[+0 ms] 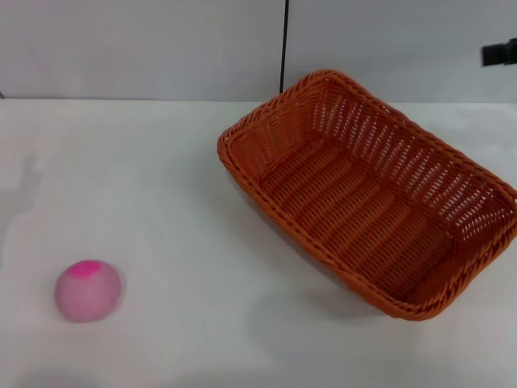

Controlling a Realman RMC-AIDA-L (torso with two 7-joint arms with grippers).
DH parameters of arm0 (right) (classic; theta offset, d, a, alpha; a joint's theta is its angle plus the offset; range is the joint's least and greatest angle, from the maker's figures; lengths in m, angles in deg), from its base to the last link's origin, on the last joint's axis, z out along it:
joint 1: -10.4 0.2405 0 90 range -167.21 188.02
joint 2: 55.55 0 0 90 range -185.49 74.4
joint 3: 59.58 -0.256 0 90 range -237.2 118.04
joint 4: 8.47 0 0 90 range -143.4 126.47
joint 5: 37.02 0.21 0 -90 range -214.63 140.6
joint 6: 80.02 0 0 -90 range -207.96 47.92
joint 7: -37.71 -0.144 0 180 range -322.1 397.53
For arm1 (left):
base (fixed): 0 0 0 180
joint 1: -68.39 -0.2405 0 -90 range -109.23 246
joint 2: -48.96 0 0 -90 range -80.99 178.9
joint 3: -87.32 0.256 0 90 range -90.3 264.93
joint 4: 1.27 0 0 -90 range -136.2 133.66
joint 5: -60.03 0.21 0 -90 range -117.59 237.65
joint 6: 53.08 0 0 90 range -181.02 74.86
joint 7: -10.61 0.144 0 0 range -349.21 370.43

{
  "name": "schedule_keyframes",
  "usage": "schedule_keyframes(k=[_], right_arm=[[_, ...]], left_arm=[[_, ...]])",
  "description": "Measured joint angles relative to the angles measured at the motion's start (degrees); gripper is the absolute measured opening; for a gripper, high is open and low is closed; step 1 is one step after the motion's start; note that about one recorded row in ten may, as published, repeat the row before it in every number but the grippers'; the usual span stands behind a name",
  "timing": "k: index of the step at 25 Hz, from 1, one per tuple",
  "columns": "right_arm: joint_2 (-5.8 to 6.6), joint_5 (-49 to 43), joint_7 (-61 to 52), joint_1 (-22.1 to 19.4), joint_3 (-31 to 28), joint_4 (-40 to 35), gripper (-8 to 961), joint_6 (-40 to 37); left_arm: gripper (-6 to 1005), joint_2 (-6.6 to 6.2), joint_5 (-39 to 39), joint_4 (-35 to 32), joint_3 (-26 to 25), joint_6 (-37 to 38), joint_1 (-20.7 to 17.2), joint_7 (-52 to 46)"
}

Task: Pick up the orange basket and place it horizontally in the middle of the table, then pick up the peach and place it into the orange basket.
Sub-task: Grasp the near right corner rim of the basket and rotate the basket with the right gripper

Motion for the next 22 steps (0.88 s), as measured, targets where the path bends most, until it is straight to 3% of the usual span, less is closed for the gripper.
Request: schedule_keyframes(k=[4, 7, 14, 22], right_arm=[[-0.02, -6.1, -0.6, 4.1, 4.1, 2.9, 772, 0.5], [-0.74, -8.7, -0.8, 5.6, 6.2, 4.1, 772, 1.2], [-1.94, -10.5, -1.7, 6.2, 12.9, 5.9, 771, 3.8], [-3.85, -14.6, -1.8, 6.6, 15.5, 7.7, 770, 7.0]], left_arm=[[724, 0.01, 0.0, -0.7, 0.0, 0.0, 0.4, 0.0], [725, 0.05, 0.0, -0.9, 0.0, 0.1, 0.4, 0.0], [722, 0.09, 0.0, -1.3, 0.0, 0.1, 0.4, 0.0], [721, 0.09, -0.1, -1.4, 0.0, 0.2, 0.7, 0.0]])
